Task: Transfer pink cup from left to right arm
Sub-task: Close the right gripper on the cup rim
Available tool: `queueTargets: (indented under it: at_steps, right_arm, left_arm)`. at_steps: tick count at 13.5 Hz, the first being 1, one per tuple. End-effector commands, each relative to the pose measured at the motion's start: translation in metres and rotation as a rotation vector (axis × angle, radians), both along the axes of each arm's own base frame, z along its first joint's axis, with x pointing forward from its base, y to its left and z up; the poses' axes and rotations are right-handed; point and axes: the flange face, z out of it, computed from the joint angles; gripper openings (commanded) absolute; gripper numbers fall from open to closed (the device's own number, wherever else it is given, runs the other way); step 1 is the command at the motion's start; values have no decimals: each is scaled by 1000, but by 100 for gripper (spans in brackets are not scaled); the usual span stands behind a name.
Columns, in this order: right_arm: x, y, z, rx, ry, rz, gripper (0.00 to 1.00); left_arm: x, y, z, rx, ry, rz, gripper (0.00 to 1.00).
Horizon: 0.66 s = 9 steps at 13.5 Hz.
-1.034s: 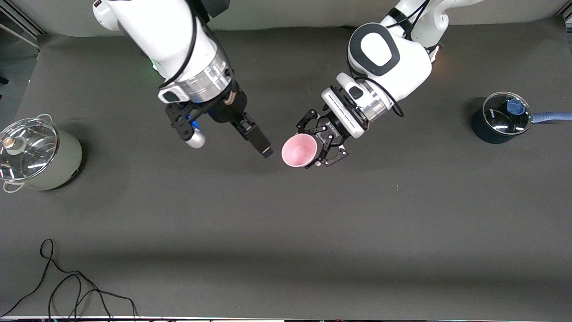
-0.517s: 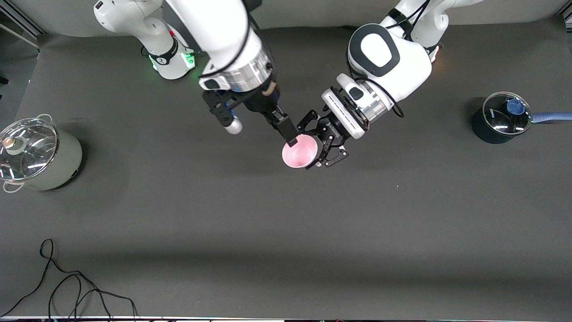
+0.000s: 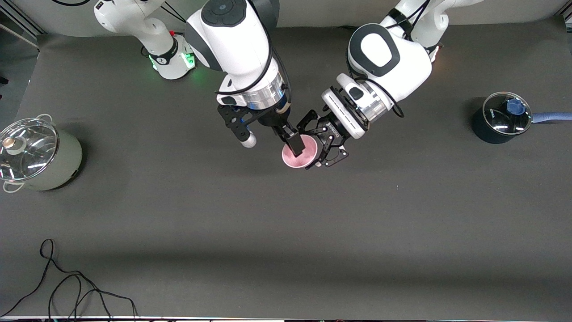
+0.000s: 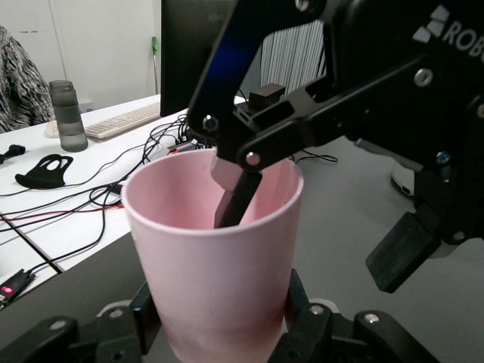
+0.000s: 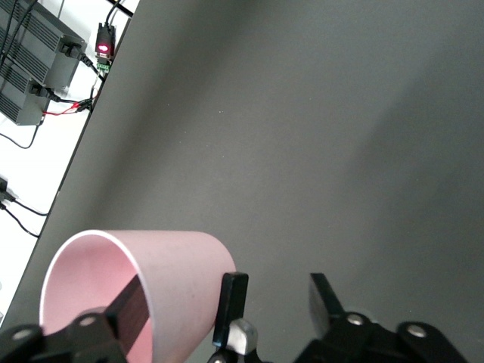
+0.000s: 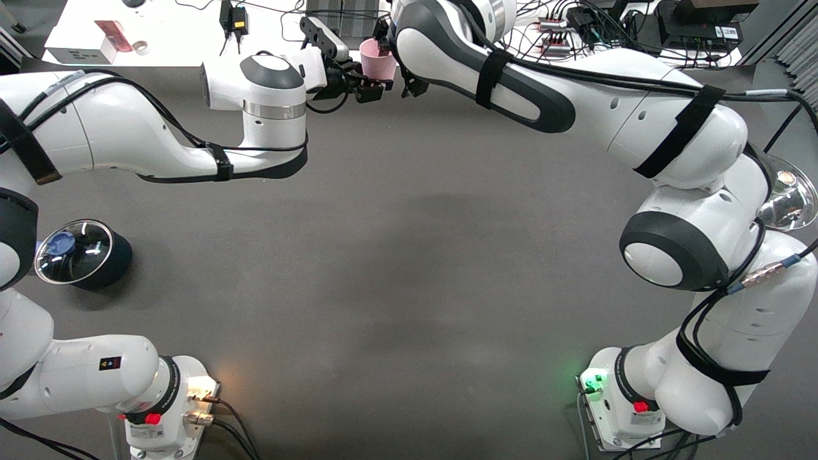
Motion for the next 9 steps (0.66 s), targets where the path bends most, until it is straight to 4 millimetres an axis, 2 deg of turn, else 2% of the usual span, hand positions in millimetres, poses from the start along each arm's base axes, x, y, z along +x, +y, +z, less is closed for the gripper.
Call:
queueTargets:
  at_steps: [1, 9]
  right_arm:
    - [0, 4, 11, 3, -25, -25, 0]
    - [3, -2, 25, 17, -46, -34, 0]
  left_arm:
    - [-1, -3, 4, -10, 2, 17, 54]
    - [-1, -3, 5, -11, 4, 22, 57]
